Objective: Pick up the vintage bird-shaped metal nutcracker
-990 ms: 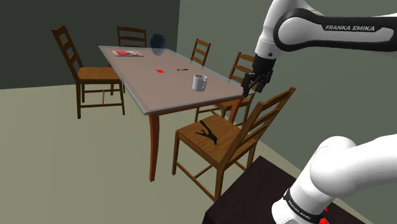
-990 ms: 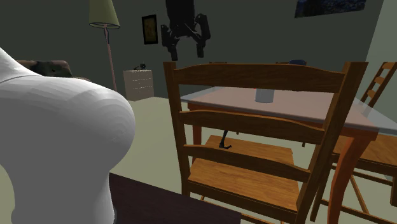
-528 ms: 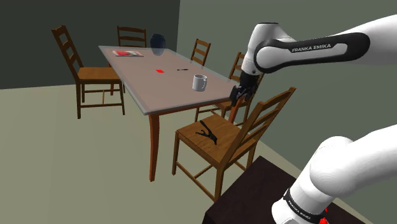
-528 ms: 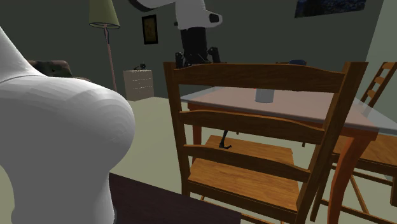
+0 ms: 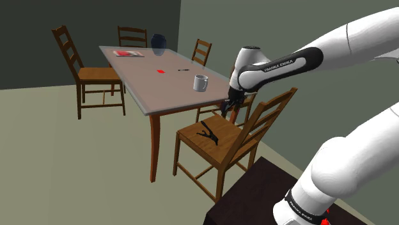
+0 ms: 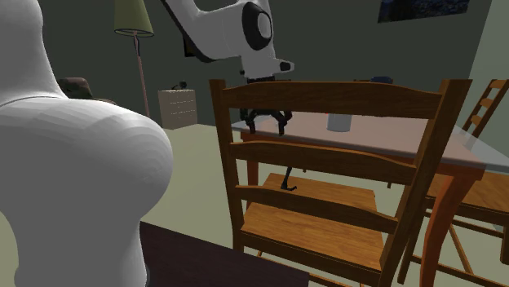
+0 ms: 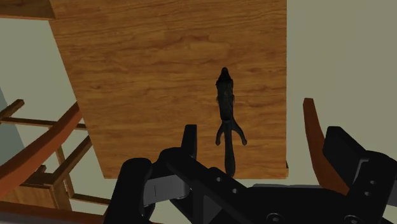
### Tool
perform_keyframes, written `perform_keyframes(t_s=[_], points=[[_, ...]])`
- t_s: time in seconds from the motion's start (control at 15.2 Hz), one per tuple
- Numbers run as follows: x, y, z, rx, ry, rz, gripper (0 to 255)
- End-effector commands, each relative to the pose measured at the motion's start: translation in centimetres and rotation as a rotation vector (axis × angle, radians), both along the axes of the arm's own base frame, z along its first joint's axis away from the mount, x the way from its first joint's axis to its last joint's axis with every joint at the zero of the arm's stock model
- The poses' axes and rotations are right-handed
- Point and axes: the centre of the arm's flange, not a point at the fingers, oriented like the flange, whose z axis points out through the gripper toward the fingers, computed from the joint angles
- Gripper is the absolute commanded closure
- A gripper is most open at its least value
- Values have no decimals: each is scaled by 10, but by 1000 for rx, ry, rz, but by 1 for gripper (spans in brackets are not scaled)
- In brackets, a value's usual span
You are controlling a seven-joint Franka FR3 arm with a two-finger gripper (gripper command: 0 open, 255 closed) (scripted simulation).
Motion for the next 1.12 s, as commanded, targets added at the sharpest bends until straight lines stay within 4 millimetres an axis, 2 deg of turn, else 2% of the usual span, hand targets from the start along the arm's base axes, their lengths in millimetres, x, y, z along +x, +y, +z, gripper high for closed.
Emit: perform_keyframes(t_s=[0.0,0.99,1.06], points=[[15,-8,-22,-1,-7,7,0],[123,-42,-182,-5,-39,52,0],[123,-42,-182,-5,-39,52,0]])
